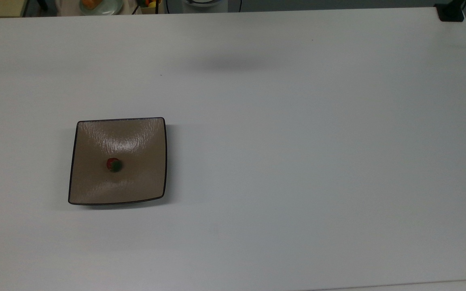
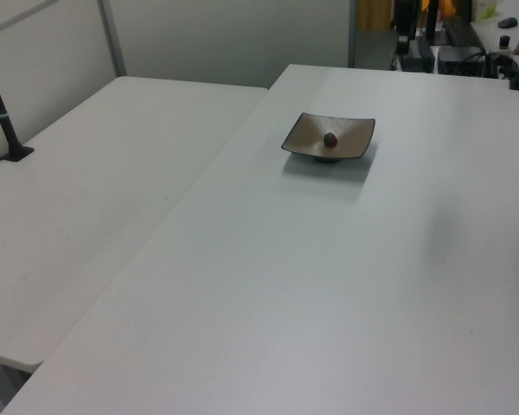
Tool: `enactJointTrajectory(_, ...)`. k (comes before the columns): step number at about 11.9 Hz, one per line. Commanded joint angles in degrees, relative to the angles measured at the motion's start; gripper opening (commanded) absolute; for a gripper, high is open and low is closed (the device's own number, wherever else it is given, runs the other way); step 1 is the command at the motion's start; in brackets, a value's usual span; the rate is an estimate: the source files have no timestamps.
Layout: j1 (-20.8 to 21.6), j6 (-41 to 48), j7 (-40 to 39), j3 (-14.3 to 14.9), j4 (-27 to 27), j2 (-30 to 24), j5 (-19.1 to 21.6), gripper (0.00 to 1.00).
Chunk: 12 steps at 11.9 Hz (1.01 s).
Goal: Strawberries on a ceramic plate
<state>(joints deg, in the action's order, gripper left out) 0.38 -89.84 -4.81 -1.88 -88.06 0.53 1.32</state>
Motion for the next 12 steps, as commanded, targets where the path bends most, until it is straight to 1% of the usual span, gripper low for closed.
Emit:
enactJointTrajectory(1,5.5,-3.6,3.1,0.8,-4.4,-1.5,0.2,1.00)
enactJointTrajectory(2,7.2,-6.2,2.6,1.7,-5.8,-1.6,0.1,1.00)
enactJointTrajectory(4,9.1,-8.2,2.2,4.3,-6.5,-1.6,0.2,1.00)
enactJointTrajectory(12,9.0,-8.6,2.2,4.5,-7.0,-1.4,0.6,1.00)
